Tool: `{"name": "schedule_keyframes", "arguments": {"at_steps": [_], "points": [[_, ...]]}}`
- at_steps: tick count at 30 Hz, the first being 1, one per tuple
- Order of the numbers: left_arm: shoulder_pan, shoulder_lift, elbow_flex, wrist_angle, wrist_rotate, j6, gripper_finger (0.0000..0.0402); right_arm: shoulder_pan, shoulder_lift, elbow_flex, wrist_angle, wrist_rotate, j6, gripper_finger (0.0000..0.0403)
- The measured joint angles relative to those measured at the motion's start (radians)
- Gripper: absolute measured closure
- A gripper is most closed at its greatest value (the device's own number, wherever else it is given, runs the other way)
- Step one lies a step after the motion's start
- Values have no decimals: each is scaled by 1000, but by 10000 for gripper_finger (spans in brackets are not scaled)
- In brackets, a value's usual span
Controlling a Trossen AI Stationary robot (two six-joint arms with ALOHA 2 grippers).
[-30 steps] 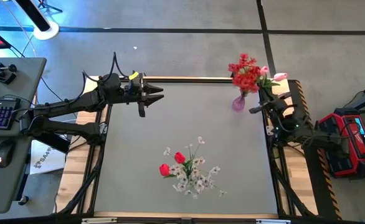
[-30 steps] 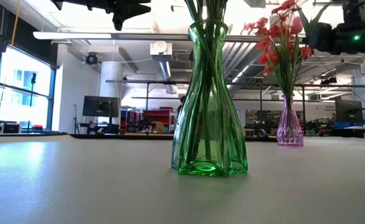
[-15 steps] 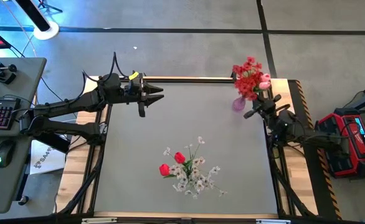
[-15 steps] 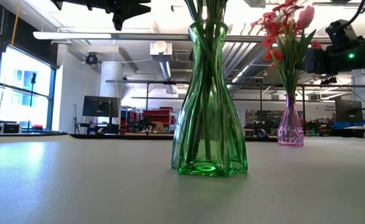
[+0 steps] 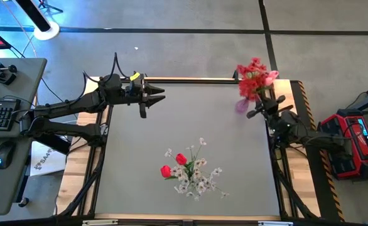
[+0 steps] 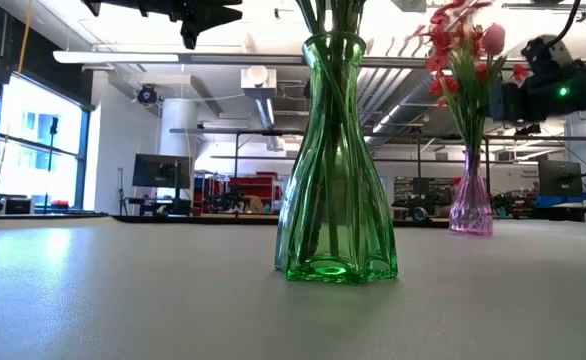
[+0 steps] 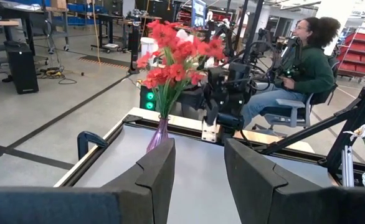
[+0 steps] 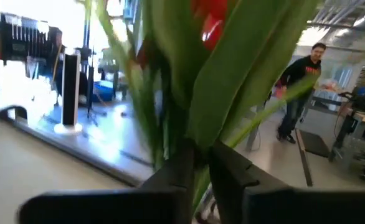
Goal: Sort flowers into vase by color
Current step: Put the pink flower into the violet vase, then return to Home Position
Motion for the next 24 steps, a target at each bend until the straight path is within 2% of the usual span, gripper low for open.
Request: {"name": "schedule_keyframes", "arguments": {"at_steps": [8, 15, 20, 24], "points": [[0, 0, 0, 0, 0, 0, 273, 0, -1, 49, 25, -25, -27, 302], [0, 0, 0, 0, 0, 0, 273, 12, -1, 94, 15, -77, -2, 284], [0, 0, 0, 0, 0, 0, 273, 43, -1, 204, -95, -92, 42, 284], [0, 0, 0, 0, 0, 0, 273, 70, -1, 335, -279, -145, 101, 284]]}}
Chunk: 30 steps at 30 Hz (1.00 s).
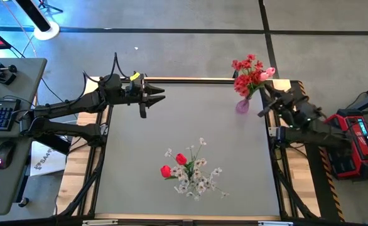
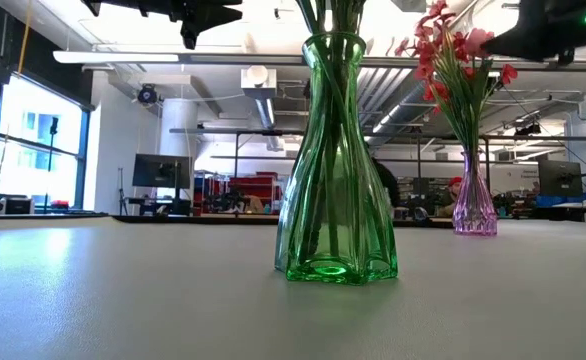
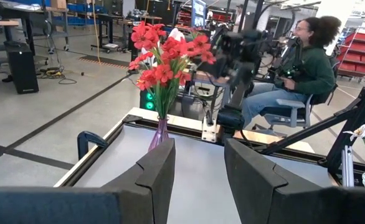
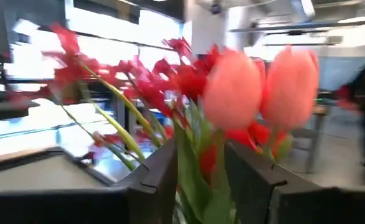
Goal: Sort flowers into vase by color
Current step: Return to Home Position
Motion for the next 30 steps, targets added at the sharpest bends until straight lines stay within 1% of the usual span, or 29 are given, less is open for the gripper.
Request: {"name": "schedule_keyframes", "arguments": {"at_steps": [3, 6, 10, 15, 19, 25, 27, 30], "points": [[0, 0, 0, 0, 0, 0, 273, 16, 0, 92, -102, -54, 33, 284], [0, 0, 0, 0, 0, 0, 273, 28, 0, 167, -157, -99, 54, 284], [0, 0, 0, 0, 0, 0, 273, 38, 0, 238, -169, -164, 66, 284], [0, 0, 0, 0, 0, 0, 273, 39, 34, 268, -156, -232, 140, 284], [0, 0, 0, 0, 0, 0, 273, 39, 131, 268, -69, -325, 197, 284], [0, 0, 0, 0, 0, 0, 273, 39, 346, 268, 167, -471, 243, 284], [0, 0, 0, 0, 0, 0, 273, 39, 414, 268, 231, -510, 282, 284], [0, 0, 0, 0, 0, 0, 273, 39, 503, 268, 273, -581, 370, 284]]}}
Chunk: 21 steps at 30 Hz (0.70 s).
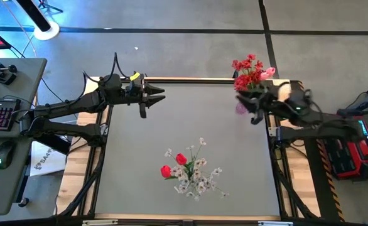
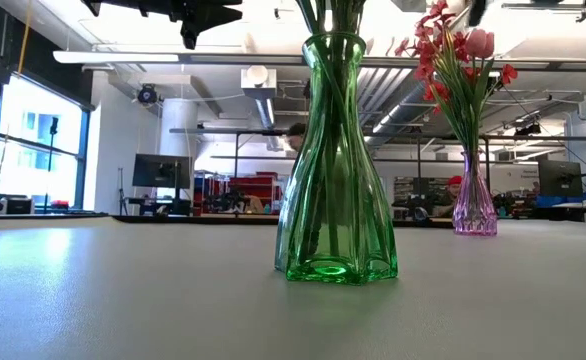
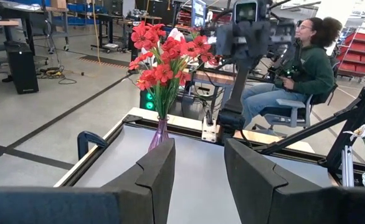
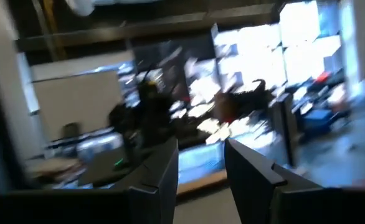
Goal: Sort flowers into vase by color
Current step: Return to Home Position
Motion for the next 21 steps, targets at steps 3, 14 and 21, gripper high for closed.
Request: {"name": "schedule_keyframes", "arguments": {"at_steps": [3, 14, 21], "points": [[0, 0, 0, 0, 0, 0, 273, 0, 76, 0, 4, -121, 87, 284], [-7, 8, 0, 131, 0, -93, 273, 1, 160, -1, 19, -268, 256, 284], [-8, 8, 0, 184, 0, -273, 273, 18, 146, -1, 33, -275, 311, 284]]}}
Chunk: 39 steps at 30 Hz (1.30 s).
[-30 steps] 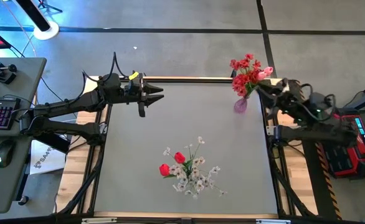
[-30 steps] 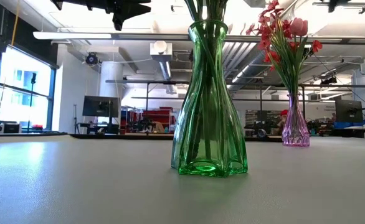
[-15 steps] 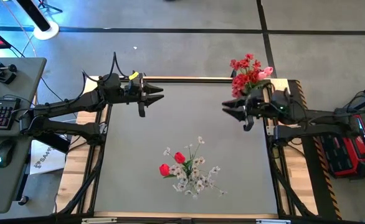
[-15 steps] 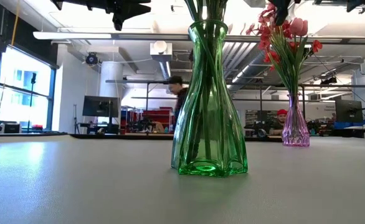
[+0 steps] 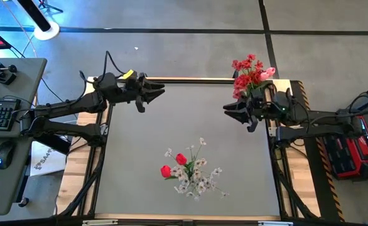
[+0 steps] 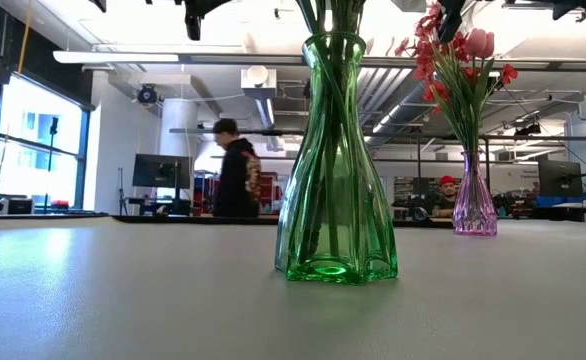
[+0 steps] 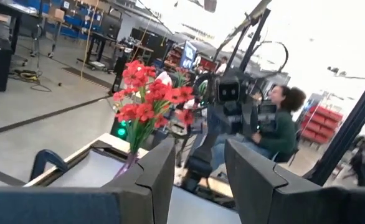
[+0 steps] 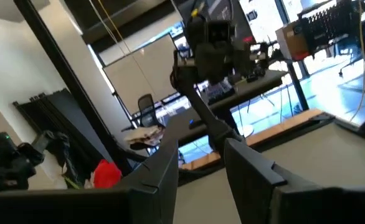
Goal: Sort flowers into vase by color
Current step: Return to Home Position
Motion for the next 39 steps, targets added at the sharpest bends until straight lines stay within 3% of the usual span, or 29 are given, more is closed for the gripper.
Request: {"name": "schedule_keyframes", "arguments": {"at_steps": [5, 9, 13, 17, 23, 27, 31, 34, 37, 39], "points": [[0, 0, 0, 21, 0, -40, 273, 33, -3, 0, -71, 2, 3, 284], [0, 20, 0, 20, -30, 26, 273, 35, -5, 0, -240, -1, -18, 284], [-1, 69, 0, 8, -13, 28, 274, 23, -8, -1, -359, 26, 154, 284], [-14, 88, 0, 10, 6, 24, 304, 25, -58, -1, -368, 32, 169, 289], [26, -18, 0, 2, 12, 68, 391, 42, -229, 0, -390, 33, 44, 345], [66, -111, 2, -75, 26, 99, 394, 42, -357, 0, -532, 72, -102, 395], [23, -157, 1, -221, 24, 163, 400, 43, -398, 0, -771, 142, -108, 384], [-76, -173, -46, -192, -50, 215, 401, 42, -392, -2, -884, 210, -43, 382], [-147, -185, -159, -55, -165, 247, 401, 54, -399, -32, -747, 172, -204, 395], [-159, -186, -246, 57, -188, 246, 401, 69, -410, -48, -620, 166, -333, 400]]}}
